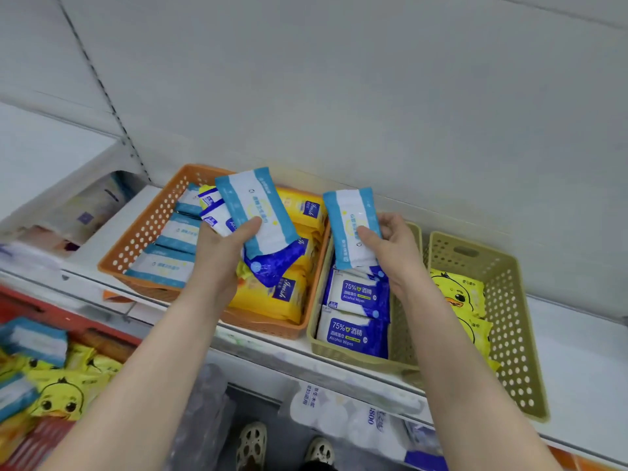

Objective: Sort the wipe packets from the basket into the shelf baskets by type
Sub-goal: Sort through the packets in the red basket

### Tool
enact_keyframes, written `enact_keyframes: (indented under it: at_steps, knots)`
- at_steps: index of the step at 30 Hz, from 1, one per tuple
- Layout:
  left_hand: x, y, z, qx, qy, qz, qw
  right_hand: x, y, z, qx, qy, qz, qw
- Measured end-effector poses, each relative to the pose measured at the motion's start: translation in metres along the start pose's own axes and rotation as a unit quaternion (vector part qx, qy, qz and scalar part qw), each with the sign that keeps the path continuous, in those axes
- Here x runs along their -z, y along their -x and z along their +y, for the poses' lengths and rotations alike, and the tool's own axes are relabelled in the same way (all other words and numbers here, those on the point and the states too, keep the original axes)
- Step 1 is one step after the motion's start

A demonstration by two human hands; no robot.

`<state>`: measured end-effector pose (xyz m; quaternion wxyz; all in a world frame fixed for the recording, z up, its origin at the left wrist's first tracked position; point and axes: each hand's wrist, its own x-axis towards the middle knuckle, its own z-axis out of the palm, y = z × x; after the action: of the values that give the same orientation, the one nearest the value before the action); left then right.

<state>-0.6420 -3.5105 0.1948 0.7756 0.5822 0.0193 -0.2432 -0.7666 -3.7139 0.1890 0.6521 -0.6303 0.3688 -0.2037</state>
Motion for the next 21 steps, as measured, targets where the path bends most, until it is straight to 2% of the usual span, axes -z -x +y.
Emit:
enact_keyframes:
  at_steps: [5,11,21]
  knots:
    - [0.034,-0.010,0.016,-0.031,0.043,0.027,0.998,-0.005,-0.005,0.003,-0.005,0.001,-0.005,1.000]
    - [0.060,-0.024,0.026,-0.036,0.021,0.017,0.999,-0.036,-0.008,0.001,-0.008,-0.004,0.026,1.000]
    - [0.080,-0.036,0.032,0.009,0.016,0.001,1.000,-0.066,0.002,-0.001,-0.013,0.024,0.030,0.999]
